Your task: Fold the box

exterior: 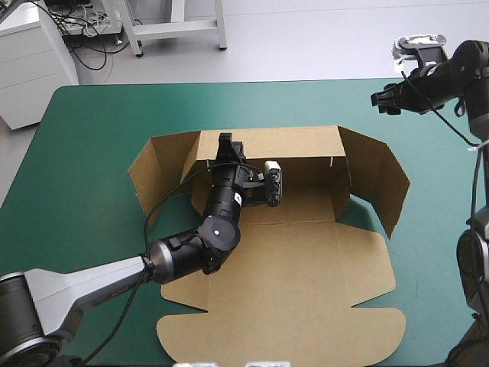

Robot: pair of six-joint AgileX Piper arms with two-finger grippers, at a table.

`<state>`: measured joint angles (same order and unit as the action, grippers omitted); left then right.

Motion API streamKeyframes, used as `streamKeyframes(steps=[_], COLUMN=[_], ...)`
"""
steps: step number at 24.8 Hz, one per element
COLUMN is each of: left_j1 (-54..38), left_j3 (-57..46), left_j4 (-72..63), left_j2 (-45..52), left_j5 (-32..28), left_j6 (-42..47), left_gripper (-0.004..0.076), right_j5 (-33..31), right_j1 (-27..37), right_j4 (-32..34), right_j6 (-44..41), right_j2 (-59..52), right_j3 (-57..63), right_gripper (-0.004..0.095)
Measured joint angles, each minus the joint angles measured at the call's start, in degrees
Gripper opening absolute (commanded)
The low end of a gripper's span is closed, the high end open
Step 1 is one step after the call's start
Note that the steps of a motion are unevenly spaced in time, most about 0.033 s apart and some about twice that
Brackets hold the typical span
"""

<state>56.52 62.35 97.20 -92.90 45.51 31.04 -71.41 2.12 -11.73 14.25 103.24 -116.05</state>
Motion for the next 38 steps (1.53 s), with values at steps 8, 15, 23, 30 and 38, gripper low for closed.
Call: streamKeyframes(steps=[8,15,23,30,38], left_j1=[0.00,0.00,0.00,0.00,0.00], left_j3=[0.00,0.00,0.00,0.00,0.00], left_j4=[0.00,0.00,0.00,0.00,0.00], left_j2=[0.00,0.00,0.00,0.00,0.00], left_j5=[0.00,0.00,0.12,0.18,0.18], left_j6=[0.00,0.00,0.00,0.44,0.44], left_gripper=[-0.0032,-0.0032,-0.0032,-0.0032,-0.0032], right_j5=[0.45,1.17,10.95,14.84,14.38], right_j1=[0.25,0.25,0.30,0.30,0.30], right_j4=[-6.20,-9.02,-14.45,-17.64,-23.11], right_j6=[6.81,9.44,21.36,30.53,43.08], right_j2=[1.61,0.45,-13.08,-20.36,-24.18], right_j3=[6.32,13.86,35.00,46.60,51.44], right_gripper=[0.0572,0.0552,0.0535,0.0535,0.0559])
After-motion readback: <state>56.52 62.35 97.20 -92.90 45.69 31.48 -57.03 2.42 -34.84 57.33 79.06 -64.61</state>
